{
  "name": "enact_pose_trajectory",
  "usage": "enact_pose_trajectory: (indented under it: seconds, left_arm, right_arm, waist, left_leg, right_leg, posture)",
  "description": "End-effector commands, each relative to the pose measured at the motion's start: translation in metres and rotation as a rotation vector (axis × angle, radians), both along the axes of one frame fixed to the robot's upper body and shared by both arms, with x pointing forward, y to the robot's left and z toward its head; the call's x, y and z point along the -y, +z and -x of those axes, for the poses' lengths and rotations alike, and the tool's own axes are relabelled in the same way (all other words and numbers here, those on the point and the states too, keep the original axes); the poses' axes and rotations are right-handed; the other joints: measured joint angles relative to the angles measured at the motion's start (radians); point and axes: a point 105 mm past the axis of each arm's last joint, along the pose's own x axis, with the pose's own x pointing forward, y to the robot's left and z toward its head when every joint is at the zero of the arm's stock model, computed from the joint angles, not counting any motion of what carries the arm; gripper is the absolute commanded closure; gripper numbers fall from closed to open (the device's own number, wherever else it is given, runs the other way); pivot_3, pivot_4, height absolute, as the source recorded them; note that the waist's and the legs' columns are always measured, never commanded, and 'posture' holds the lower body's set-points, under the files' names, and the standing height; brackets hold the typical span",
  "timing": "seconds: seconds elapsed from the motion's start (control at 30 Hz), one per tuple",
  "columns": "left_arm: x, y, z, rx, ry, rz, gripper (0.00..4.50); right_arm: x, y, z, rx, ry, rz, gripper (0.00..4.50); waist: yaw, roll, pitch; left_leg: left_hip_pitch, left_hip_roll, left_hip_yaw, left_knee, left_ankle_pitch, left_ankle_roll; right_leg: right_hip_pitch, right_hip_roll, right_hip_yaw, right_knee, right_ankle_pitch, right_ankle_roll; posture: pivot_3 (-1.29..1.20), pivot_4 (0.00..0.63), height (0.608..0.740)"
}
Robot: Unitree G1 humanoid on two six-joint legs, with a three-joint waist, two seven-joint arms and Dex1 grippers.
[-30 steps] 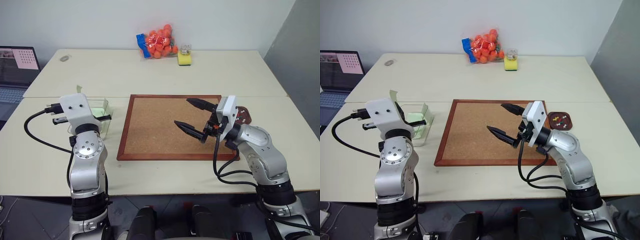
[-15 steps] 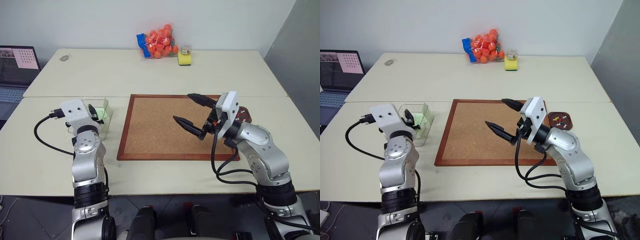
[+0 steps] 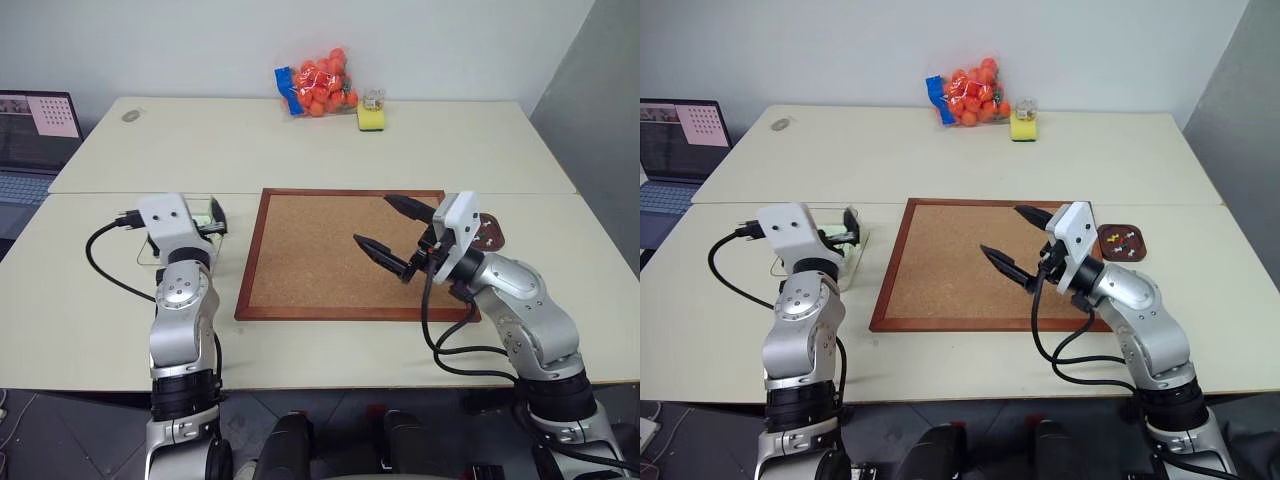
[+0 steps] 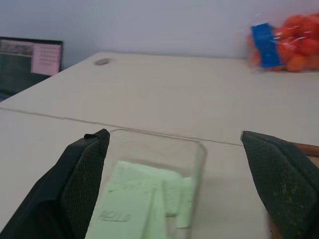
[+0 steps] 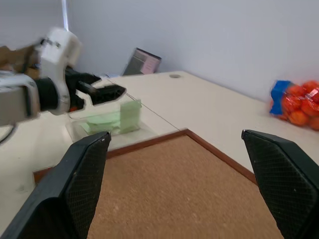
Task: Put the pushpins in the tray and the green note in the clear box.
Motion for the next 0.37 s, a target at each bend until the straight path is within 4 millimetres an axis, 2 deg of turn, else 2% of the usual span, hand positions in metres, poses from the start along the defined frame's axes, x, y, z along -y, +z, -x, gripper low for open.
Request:
enact_pose_trajectory:
  seconds: [0.03,0.13,0.37]
  left_arm:
    - [0.041,0.003,0.01,0.014,-0.159,-0.011,0.03]
    - [0.061,-0.014,0.019,-0.033,-0.213,0.016,0.03]
    - [0.074,-0.04,0.032,-0.097,-0.218,0.026,0.03]
  right_arm:
    - [0.031,-0.009,-0.023,0.004,-0.317,0.023,0.05]
    - [0.051,-0.028,-0.029,-0.055,-0.496,0.031,0.05]
    - [0.077,-0.063,-0.031,-0.169,-0.672,0.066,0.05]
  waist:
    - [0.001,0.0,0.0]
    - [0.003,0.0,0.0]
    - [0.005,0.0,0.0]
  left_leg:
    - [0.0,0.0,0.0,0.0,0.0,0.0]
    - [0.0,0.0,0.0,-0.001,0.0,0.0]
    - [0.001,0.001,0.001,-0.001,0.0,0.0]
  right_leg:
    - [0.0,0.0,0.0,0.0,0.0,0.0]
    - [0.0,0.0,0.0,0.0,0.0,0.0]
    - [-0.001,0.001,0.001,0.001,-0.001,0.001]
  posture:
    - [0.0,0.15,0.74]
    - [0.0,0.15,0.74]
    - [0.0,0.15,0.74]
